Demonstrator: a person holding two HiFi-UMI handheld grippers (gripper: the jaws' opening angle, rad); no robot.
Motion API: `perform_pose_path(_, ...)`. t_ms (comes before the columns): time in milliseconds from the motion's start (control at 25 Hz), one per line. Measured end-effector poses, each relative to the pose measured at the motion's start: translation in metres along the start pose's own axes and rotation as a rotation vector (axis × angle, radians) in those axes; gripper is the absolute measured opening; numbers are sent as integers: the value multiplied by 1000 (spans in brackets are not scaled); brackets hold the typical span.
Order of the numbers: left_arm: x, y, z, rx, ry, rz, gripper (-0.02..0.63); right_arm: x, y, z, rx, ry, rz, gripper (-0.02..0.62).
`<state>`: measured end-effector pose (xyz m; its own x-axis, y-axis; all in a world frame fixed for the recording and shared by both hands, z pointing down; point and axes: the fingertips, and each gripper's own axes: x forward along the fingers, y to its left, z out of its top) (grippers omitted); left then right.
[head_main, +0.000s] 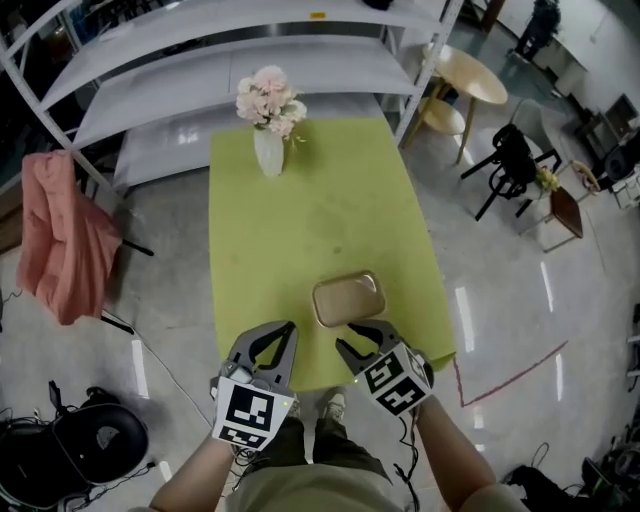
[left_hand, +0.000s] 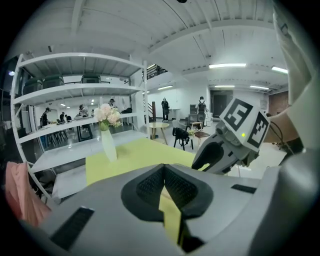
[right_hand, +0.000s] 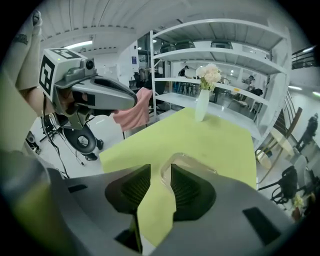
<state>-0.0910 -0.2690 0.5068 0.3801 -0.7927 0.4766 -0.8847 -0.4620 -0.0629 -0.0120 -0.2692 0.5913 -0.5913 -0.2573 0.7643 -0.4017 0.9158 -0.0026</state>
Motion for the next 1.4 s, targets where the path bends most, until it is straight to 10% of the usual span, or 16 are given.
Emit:
perform_pose_path(680, 39, 8, -67, -60, 137, -55, 6, 80, -1, -46, -295, 266, 96, 87)
perform_pose_path(1400, 42, 13, -73, -73, 135, -67, 6, 88, -4, -43, -346, 297, 59, 6)
